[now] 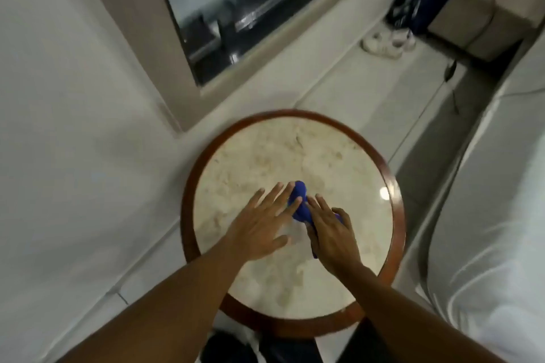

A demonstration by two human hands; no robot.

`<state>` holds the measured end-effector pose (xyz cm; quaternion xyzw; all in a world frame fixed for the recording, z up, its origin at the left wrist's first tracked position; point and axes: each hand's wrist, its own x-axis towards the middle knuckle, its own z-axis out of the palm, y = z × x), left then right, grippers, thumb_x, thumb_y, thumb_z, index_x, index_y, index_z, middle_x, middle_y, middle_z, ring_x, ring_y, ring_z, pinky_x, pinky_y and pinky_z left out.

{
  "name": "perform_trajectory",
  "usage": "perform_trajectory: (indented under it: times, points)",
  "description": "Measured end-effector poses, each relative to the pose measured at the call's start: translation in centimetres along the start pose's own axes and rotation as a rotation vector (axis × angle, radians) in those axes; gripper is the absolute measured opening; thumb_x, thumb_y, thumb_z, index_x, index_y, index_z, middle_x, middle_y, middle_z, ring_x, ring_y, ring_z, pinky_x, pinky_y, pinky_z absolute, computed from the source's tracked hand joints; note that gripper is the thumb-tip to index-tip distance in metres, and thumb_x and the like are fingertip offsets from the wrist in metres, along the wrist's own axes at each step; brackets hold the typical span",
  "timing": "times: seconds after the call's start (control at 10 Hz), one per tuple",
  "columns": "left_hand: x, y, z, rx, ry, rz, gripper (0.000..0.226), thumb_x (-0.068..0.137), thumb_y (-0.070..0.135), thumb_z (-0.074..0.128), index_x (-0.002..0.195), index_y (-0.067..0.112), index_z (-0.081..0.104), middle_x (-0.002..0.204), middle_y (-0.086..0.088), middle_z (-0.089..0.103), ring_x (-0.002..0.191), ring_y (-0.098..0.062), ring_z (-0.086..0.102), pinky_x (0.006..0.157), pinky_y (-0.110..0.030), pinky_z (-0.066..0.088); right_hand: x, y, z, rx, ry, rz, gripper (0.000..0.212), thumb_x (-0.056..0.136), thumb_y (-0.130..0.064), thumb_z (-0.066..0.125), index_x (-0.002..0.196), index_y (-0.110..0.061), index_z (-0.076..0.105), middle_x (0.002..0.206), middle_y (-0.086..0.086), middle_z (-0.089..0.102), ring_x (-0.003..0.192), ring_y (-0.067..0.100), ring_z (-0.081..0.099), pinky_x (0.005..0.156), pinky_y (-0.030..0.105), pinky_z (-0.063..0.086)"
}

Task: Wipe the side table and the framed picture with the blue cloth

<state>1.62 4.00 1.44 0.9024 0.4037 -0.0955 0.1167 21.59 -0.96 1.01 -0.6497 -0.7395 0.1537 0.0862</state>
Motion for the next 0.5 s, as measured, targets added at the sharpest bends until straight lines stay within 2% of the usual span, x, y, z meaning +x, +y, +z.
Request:
perform_trajectory:
  times: [0.1, 0.2, 0.3, 0.5]
  points:
    - [2.5, 1.0, 7.1, 0.015, -0.080, 0.047, 0.081, 0.099, 0.055, 0.036, 0.158, 0.023, -0.010, 0.167, -0.008, -0.018, 0.157, -0.032, -0.004, 0.125, -0.055, 0.014, -1.4, 2.9, 6.4, -0.099, -0.160, -0.069, 0.055, 0.100, -0.034, 0.039, 0.149, -0.010, 0.035, 0.158, 0.006, 0.028, 0.147, 0.024, 0.026, 0.111, 0.047, 0.034]
    - [3.0, 1.7, 12.4, -0.015, -0.031, 0.027, 0.072, 0.098, 0.048, 0.032, 0.160, 0.022, 0.006, 0.170, -0.011, 0.007, 0.155, -0.033, 0.016, 0.121, -0.056, 0.023, -3.2, 4.2, 11.7, -0.032, -0.162, -0.026, 0.064, 0.102, -0.045, 0.032, 0.155, -0.013, 0.017, 0.163, 0.001, 0.011, 0.151, 0.017, 0.010, 0.121, 0.037, 0.012]
    - [2.7, 1.7, 13.3, 0.018, 0.007, 0.010, 0.070, 0.097, 0.046, 0.028, 0.160, 0.022, 0.009, 0.170, -0.010, 0.012, 0.155, -0.031, 0.021, 0.121, -0.057, 0.023, -3.6, 4.2, 12.2, -0.032, -0.135, -0.027, 0.064, 0.102, -0.047, 0.029, 0.156, -0.014, 0.015, 0.163, 0.000, 0.011, 0.152, 0.015, 0.008, 0.119, 0.032, 0.007]
    - [3.1, 2.6, 6.3, 0.093, -0.296, -0.052, 0.069, 0.105, 0.046, 0.030, 0.160, 0.020, -0.001, 0.171, -0.007, -0.007, 0.157, -0.030, -0.004, 0.126, -0.057, 0.000, 0.3, 3.4, 5.0, -0.086, -0.519, -0.095, 0.063, 0.103, -0.049, 0.020, 0.155, -0.015, 0.019, 0.165, 0.002, 0.010, 0.151, 0.017, 0.009, 0.117, 0.038, 0.022]
